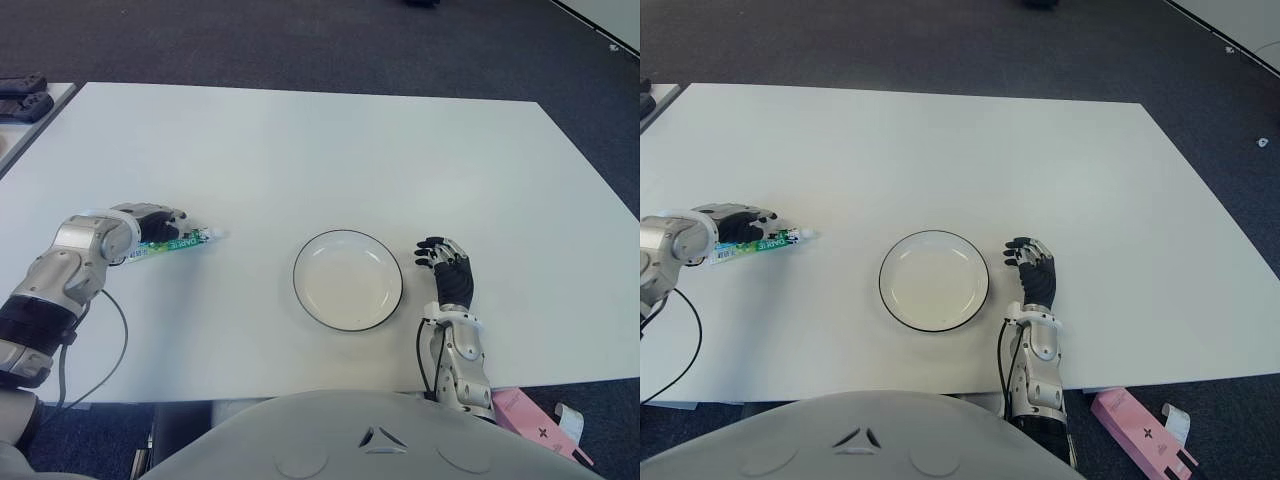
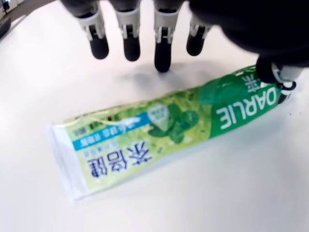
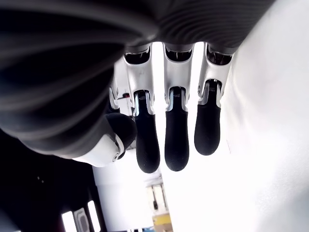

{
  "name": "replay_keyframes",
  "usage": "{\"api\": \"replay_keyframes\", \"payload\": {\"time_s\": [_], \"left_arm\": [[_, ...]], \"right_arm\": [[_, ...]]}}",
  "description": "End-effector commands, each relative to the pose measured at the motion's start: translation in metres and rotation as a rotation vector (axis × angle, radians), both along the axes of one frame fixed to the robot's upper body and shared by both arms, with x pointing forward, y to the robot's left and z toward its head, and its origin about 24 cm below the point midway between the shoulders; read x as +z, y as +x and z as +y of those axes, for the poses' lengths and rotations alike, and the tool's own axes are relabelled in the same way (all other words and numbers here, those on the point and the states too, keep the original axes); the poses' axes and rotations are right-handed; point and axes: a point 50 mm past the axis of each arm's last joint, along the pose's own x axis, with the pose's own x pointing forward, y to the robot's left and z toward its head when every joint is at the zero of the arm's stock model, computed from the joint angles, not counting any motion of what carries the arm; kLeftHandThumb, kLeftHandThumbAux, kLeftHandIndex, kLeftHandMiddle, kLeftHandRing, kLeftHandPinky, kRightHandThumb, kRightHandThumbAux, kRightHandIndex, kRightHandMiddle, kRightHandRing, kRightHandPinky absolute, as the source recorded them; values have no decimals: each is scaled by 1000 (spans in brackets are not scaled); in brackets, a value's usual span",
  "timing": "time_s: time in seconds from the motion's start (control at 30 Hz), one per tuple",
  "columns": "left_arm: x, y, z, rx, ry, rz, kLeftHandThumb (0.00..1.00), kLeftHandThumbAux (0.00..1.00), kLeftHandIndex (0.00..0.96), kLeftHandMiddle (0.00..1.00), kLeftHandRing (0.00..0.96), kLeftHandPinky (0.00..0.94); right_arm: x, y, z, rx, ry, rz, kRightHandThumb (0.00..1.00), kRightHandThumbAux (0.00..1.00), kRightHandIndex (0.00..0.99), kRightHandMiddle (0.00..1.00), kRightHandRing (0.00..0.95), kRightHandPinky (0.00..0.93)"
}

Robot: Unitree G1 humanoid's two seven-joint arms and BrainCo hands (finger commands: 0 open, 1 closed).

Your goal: Put the toothpaste on the table into the plate.

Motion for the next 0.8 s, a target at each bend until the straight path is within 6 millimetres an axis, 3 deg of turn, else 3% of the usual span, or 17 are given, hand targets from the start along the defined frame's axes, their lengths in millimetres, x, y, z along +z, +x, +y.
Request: {"api": "replay_keyframes", "payload": {"time_s": [0.03,0.33,0.8], "left_arm": [[-21,-14,1,13,-11,155,473,151,0,6,2,18],[-22,-20,4,30,-53,251,476,207,0,0,0,6],[-15,-28,3,12,-178,321,524,181,0,15,0,0]], "right_arm": [[-14,-9,5,-10,34,90,707,721,429,503,499,507],[-14,-11,5,-5,31,86,706,720,430,504,496,505],[-14,-13,5,-11,39,99,706,720,430,506,495,507]]}}
